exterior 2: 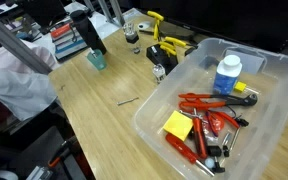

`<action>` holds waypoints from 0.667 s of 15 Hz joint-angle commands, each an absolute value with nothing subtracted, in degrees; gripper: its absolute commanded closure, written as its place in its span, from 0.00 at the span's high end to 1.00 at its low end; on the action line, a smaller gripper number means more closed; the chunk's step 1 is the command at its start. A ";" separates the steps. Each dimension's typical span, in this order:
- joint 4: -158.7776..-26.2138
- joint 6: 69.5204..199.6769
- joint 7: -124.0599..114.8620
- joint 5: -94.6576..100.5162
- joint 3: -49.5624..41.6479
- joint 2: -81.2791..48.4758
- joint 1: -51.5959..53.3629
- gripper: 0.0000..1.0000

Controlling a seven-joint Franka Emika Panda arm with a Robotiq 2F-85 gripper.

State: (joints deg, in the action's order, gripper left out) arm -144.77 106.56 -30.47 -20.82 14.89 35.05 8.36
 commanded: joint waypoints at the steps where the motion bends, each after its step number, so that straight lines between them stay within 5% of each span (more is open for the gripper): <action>1: -144.67 106.38 -30.29 -20.98 15.21 35.09 7.94 1.00; 10: -145.12 106.86 -32.15 -20.13 15.01 35.03 6.41 1.00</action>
